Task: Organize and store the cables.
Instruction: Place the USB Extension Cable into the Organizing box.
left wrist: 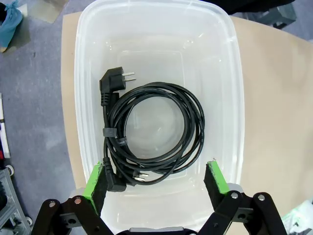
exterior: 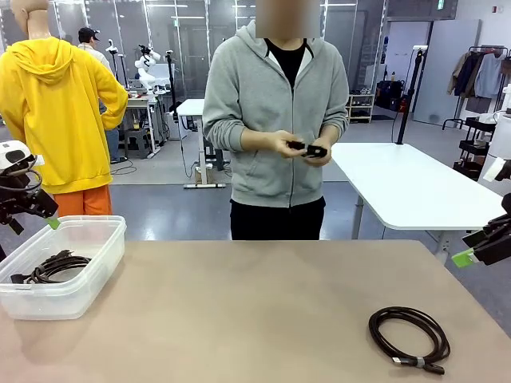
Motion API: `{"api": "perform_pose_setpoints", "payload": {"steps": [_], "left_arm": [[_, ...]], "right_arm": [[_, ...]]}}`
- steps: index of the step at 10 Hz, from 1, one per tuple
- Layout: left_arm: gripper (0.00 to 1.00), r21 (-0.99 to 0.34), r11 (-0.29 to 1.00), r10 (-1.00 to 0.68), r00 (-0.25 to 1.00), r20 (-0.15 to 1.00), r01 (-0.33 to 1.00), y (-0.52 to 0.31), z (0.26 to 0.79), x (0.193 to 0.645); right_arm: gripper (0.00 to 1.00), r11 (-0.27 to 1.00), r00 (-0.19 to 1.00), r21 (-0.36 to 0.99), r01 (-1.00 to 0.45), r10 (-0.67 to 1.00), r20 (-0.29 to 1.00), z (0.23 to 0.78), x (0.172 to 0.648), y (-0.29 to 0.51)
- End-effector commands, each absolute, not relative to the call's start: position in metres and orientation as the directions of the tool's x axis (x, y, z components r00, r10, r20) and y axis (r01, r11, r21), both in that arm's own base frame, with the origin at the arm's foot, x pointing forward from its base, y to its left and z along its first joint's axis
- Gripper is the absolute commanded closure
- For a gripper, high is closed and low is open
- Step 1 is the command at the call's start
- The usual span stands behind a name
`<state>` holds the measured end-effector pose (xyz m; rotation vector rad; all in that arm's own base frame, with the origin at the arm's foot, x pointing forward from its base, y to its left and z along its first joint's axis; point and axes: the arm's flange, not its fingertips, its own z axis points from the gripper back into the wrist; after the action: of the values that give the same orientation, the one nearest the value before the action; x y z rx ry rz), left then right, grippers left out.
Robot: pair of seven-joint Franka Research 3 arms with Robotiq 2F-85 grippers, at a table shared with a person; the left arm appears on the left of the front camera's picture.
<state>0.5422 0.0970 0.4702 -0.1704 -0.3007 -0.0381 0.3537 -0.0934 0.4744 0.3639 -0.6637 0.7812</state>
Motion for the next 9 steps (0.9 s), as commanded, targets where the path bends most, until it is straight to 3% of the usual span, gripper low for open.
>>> {"api": "perform_pose_setpoints", "payload": {"steps": [1, 7, 9], "left_arm": [[0.00, -0.168, 0.983, -0.021, 0.952, 0.305, 0.076, 0.100, 0.470, 0.543], [0.00, -0.161, 0.985, -0.012, 0.955, 0.298, 0.063, 0.097, 0.470, 0.542], [0.00, -0.157, 0.938, -0.213, 0.872, 0.440, 0.308, 0.076, 0.520, 0.489]], "right_arm": [[0.00, 0.670, 0.534, 0.077, -0.739, 0.513, 0.672, 0.475, 0.352, -0.092], [0.00, 0.670, 0.534, 0.077, -0.739, 0.513, 0.672, 0.475, 0.352, -0.092], [0.00, 0.664, 0.524, 0.062, -0.745, 0.527, 0.669, 0.474, 0.354, -0.093]]}}
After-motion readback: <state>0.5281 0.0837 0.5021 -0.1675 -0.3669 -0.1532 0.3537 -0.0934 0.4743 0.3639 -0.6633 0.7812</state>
